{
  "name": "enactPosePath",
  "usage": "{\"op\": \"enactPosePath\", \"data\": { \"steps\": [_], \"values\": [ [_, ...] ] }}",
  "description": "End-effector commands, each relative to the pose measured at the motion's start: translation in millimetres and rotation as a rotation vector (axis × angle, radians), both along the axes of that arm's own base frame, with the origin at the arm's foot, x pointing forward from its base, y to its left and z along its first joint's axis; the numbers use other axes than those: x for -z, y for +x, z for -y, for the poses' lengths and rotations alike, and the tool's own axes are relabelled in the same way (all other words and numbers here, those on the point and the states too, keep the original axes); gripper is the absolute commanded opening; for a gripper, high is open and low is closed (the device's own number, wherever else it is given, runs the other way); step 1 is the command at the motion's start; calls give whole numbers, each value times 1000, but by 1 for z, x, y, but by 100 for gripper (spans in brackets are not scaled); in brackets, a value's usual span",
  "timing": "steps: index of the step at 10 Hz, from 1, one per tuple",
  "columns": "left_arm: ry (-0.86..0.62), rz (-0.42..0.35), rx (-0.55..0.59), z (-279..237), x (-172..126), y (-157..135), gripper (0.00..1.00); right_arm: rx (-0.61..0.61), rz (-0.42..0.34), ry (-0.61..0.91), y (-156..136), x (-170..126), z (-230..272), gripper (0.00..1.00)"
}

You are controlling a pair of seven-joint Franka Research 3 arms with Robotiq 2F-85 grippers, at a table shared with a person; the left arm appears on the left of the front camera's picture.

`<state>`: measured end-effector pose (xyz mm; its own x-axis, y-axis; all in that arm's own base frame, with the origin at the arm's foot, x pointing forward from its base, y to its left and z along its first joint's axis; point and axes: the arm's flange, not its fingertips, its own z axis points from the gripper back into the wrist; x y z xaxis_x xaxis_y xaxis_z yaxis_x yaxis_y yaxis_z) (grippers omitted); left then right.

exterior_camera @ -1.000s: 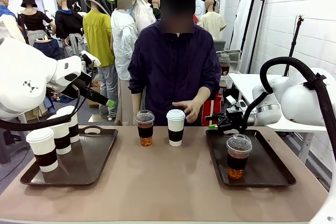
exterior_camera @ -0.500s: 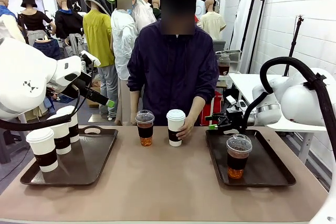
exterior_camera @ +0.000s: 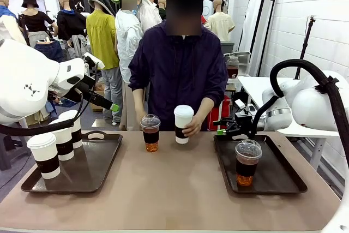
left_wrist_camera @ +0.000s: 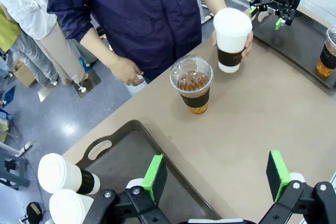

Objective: Distribute the coffee onto the tray.
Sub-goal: Pick up another iced Americano from the middle of the table and place it on the right Handle tray.

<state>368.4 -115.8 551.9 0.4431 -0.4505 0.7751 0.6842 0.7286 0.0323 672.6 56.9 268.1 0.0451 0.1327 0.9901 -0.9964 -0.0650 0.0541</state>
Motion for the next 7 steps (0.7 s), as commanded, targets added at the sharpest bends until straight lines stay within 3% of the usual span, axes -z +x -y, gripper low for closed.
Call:
{"op": "enactPosePath", "data": {
  "steps": [1,7],
  "values": [
    [-2,-2,-1,-1,0,0,100,-5,0,5,1,0,-1,100],
    [-2,-2,-1,-1,0,0,100,-5,0,5,1,0,-1,100]
  ]
}}
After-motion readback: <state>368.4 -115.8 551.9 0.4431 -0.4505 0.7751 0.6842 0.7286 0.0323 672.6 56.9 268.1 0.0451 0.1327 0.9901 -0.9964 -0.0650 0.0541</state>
